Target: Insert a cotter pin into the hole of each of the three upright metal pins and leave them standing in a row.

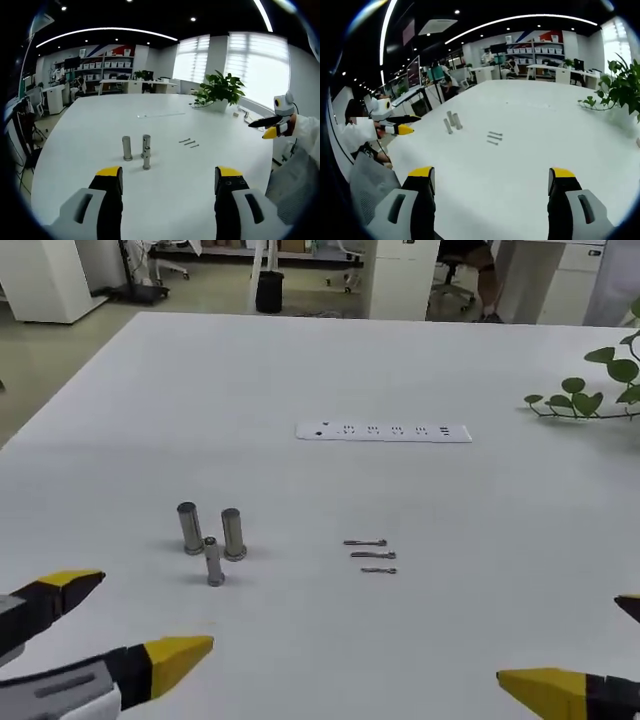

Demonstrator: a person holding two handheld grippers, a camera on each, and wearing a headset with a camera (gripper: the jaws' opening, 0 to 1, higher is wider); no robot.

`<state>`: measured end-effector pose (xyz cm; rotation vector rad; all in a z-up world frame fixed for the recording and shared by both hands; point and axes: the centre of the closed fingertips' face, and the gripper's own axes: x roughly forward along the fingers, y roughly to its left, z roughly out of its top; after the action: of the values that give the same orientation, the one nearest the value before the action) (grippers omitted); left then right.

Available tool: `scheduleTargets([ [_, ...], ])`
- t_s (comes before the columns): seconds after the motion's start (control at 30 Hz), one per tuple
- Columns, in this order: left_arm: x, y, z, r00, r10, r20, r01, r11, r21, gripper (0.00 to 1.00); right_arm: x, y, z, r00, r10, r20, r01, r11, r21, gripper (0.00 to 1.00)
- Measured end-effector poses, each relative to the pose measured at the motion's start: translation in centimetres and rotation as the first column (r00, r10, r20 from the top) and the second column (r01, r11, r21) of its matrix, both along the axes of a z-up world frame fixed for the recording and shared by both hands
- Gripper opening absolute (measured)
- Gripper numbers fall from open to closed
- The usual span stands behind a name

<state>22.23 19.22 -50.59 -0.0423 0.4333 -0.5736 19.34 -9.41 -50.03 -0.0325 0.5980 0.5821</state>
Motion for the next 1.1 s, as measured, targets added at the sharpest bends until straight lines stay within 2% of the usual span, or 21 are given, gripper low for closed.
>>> scheduleTargets([
  [0.1,1.1,-0.1,-0.1,1.000,-0.011,0.016,0.011,1.000,0.003,0.67,-0.1,0.0,-0.1,1.000,-0.001,-0.004,0.001,1.000,-0.004,0.92],
  [0.17,1.7,-0.1,-0.1,1.000,-0.003,0.022,0.004,1.000,-0.020,0.62,-0.1,0.1,-0.2,1.000,0.000,-0.004,0.000,1.000,-0.005,0.92],
  [0.23,2.4,-0.1,-0.1,0.999,-0.003,0.031,0.004,1.000,-0.017,0.58,0.0,0.2,-0.2,1.000,0.003,-0.007,-0.003,1.000,-0.011,0.92],
  [0.33,3.7,0.2,0.1,0.999,0.015,0.044,-0.013,0.999,-0.045,0.55,0.0,0.4,-0.3,1.000,0.009,-0.010,-0.009,1.000,-0.019,0.92],
  [0.53,5.8,0.2,0.0,0.998,0.009,0.070,-0.008,1.000,-0.014,0.47,-0.1,0.8,-0.5,1.000,0.018,-0.015,-0.019,0.999,-0.030,0.92],
  [0.67,6.7,0.0,-0.8,0.998,-0.017,0.068,0.014,0.999,0.031,0.44,-0.1,1.1,-0.6,1.000,0.023,-0.018,-0.024,0.999,-0.035,0.92],
  [0.93,7.8,-0.7,-2.2,0.998,-0.046,0.054,0.042,0.997,0.063,0.35,-0.1,1.2,-0.8,1.000,0.020,-0.019,-0.021,0.999,-0.040,0.92],
  [1.1,8.4,-1.3,-3.2,0.997,-0.069,0.036,0.066,0.996,0.060,0.30,-0.2,1.2,-1.1,0.999,0.022,-0.029,-0.023,0.998,-0.051,0.92],
])
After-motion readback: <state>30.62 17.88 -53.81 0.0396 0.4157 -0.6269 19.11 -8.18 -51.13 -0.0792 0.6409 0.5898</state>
